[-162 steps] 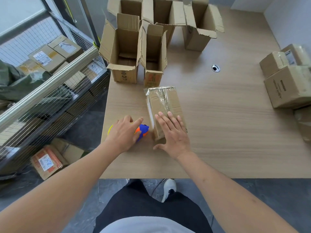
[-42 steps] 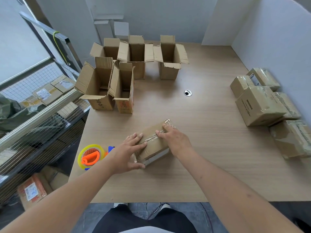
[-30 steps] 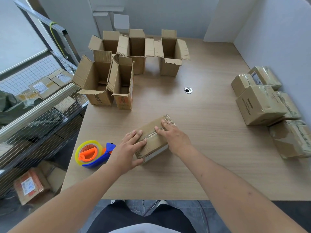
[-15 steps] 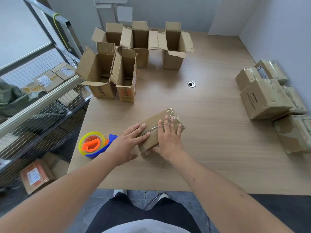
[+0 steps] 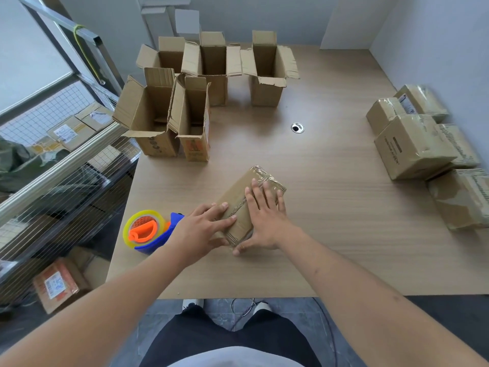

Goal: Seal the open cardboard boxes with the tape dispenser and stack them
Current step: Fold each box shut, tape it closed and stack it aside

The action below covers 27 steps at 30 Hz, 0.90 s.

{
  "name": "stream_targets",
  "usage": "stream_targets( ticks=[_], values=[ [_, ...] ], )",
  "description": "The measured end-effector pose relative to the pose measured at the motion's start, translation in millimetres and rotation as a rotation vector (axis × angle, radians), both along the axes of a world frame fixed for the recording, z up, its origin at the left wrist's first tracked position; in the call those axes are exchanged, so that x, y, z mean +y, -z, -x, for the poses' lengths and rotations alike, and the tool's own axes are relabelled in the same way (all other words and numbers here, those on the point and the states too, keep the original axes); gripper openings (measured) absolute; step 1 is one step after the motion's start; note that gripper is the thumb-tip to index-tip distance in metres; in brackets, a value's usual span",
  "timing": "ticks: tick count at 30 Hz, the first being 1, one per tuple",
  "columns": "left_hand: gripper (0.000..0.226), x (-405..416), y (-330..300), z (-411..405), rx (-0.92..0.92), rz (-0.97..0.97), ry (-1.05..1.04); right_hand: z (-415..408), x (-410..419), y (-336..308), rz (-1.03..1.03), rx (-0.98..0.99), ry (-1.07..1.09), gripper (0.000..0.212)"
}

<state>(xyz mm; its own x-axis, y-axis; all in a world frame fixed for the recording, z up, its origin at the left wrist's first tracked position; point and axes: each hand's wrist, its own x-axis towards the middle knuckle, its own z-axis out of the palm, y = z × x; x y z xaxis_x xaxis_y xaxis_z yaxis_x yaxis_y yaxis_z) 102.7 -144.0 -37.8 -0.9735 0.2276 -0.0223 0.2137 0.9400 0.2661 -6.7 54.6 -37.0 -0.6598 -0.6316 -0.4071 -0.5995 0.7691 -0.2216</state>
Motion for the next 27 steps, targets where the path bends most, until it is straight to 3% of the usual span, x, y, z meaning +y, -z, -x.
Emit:
stream_targets(
  ticks=[4, 8, 10, 14, 20, 27],
  values=[
    [0.059, 1, 12, -3, 0.109, 0.041, -0.014, -14, 1, 0, 0.096, 0.066, 0.041, 0.146],
    [0.051, 6, 18, -1, 0.195, 0.02, -0.048, -20, 4, 4, 0.222, 0.155, -0.103, 0.117],
    [0.043, 4, 20, 0, 0.232, 0.029, -0.02, -18, 4, 4, 0.227, 0.131, -0.131, 0.115],
    [0.058, -11, 19, -5, 0.287, 0.062, 0.061, -7, -1, 0, 0.201, 0.06, -0.243, 0.11],
    [0.059, -27, 15, -10, 0.256, -0.051, 0.088, 8, -3, -12, 0.166, -0.06, -0.292, 0.105],
    [0.041, -14, 23, -10, 0.365, -0.013, -0.018, 10, -8, -7, 0.12, -0.092, -0.281, 0.103]
  ],
)
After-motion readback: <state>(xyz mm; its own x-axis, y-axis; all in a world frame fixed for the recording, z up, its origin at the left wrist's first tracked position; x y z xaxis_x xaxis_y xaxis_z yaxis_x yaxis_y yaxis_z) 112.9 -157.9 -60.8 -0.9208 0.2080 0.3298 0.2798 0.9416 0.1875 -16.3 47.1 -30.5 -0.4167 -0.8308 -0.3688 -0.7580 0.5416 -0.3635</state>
